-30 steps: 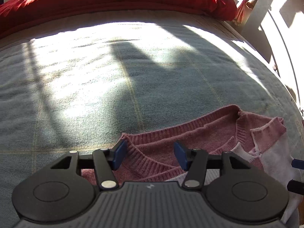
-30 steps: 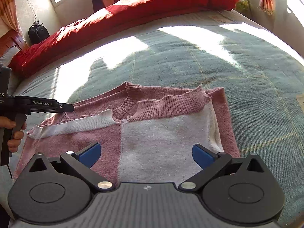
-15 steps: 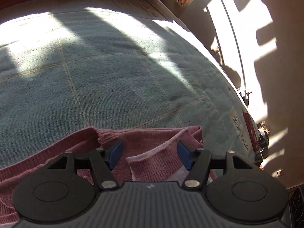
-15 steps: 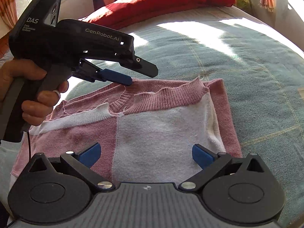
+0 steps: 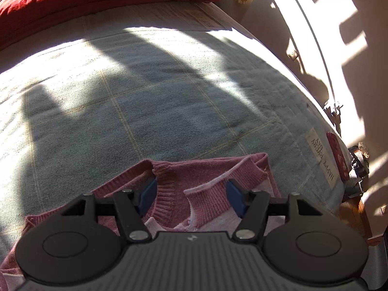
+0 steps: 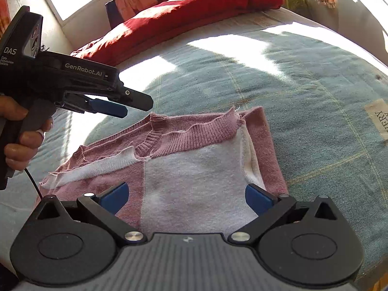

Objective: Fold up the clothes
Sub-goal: 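Move the left gripper along the sweater toward its side edge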

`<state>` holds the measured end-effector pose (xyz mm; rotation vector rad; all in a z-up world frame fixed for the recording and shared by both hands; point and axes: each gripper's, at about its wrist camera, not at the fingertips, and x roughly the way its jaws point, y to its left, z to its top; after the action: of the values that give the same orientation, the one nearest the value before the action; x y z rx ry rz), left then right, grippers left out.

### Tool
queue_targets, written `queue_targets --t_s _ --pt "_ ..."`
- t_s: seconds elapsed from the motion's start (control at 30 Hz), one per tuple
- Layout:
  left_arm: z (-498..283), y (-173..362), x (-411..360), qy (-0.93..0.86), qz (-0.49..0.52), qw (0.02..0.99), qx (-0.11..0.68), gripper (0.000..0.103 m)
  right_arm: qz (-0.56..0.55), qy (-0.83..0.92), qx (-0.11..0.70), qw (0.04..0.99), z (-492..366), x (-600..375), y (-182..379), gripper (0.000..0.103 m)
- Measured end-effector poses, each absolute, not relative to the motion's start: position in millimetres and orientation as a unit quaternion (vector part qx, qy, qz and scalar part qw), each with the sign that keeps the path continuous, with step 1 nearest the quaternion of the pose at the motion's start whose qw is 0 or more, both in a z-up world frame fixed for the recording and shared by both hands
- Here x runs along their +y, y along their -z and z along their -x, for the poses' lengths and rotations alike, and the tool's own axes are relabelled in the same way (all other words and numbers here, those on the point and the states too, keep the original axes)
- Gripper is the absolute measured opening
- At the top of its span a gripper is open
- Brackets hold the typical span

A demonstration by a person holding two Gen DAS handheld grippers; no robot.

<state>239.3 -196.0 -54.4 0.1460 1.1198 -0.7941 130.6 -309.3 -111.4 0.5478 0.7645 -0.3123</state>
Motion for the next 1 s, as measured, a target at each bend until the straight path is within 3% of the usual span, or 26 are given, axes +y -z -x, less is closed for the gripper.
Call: queue_targets --t_s 0.1,0.2,0.6,1.0 --pt "-220 28 -166 0.349 -0.082 0.781 0.511 0.072 -0.271 0.15 0.358 0.881 -123 -304 103 0.103" --pt "-200 17 -135 0.327 -0.089 0.791 0.509 0.072 -0.275 0.147 0.357 0.88 -116 -297 96 0.103" --pt "-152 113 -27 0.239 0.052 0.778 0.579 0.073 -0.295 0.153 0.376 0.865 -99 -286 98 0.103" --pt "-110 100 44 0.202 0.089 0.772 0.596 0.073 -0.287 0.155 0.389 0.862 -104 -280 94 0.103"
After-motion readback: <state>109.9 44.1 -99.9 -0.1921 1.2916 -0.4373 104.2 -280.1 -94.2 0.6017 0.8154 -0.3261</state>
